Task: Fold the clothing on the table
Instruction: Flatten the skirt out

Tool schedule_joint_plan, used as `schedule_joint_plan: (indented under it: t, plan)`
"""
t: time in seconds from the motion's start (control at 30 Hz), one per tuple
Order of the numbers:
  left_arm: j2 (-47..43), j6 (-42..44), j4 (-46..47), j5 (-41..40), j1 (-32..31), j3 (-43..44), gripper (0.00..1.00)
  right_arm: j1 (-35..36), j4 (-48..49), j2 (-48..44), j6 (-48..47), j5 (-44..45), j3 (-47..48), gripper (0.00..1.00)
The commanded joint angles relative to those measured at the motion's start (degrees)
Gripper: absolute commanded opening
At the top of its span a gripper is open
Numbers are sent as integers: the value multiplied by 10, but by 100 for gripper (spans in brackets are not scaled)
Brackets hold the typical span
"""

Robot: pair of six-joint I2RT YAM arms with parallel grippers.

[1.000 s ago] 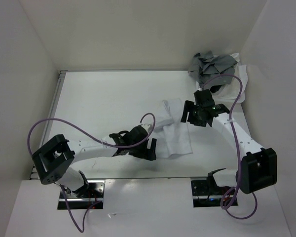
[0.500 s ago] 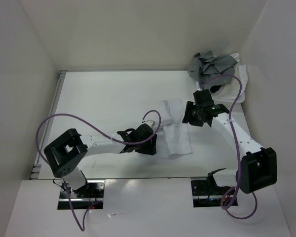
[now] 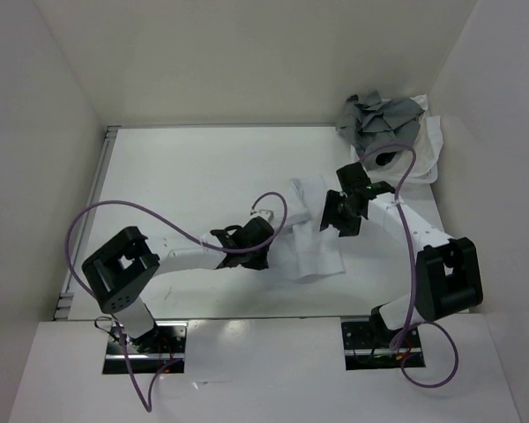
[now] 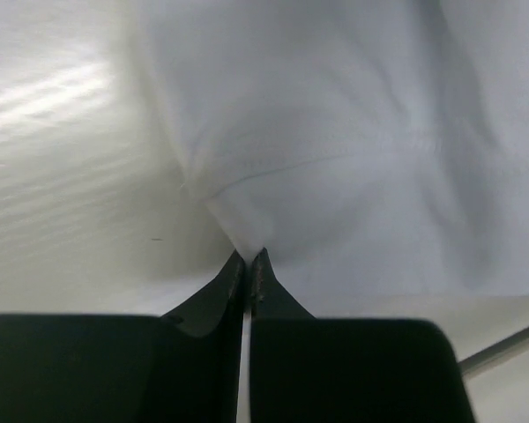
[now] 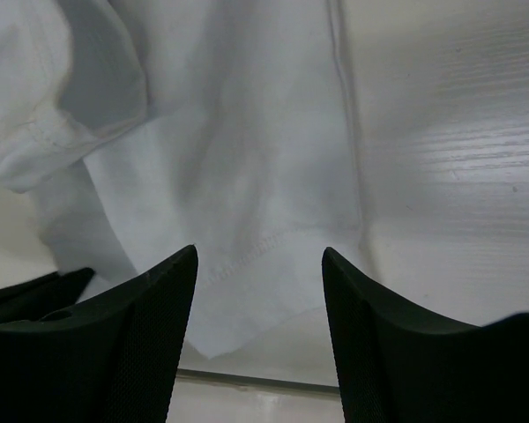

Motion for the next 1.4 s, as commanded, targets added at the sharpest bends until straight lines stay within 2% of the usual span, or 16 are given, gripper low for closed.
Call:
schedule_joint_plan:
  t: [0.0,0.1,0.33,0.6,0.7,0.87,1.0,1.2,1.37]
  plan:
    - [-58,-2,-59,-56,56,9,0,4,-6,13,13,-16,9,64]
    - [-85,3,-80,-64,95,-5,0,10,-6,19,18,-23,-2,63]
    - [-61,3,-68,-51,102,-18,0,20,6,25,58,-47,-39,57]
    - [-56,3,-63,-46,102,-18,0,162,7,40,176,-26,-89,57]
    - [-69,8,-63,-35,108,-18,0,174,21,33,219,-8,-107,56]
    - [-74,19,-69,-30,108,-18,0,169,3,-31,271,57,-107,56]
    - [-74,19,-69,-30,113,-23,0,140,-3,-69,289,68,-115,56]
    - [-74,24,-69,-25,118,-23,0,113,16,-76,307,68,-144,56]
    - [-86,30,-74,-25,123,-23,0,113,38,-43,313,74,-168,56]
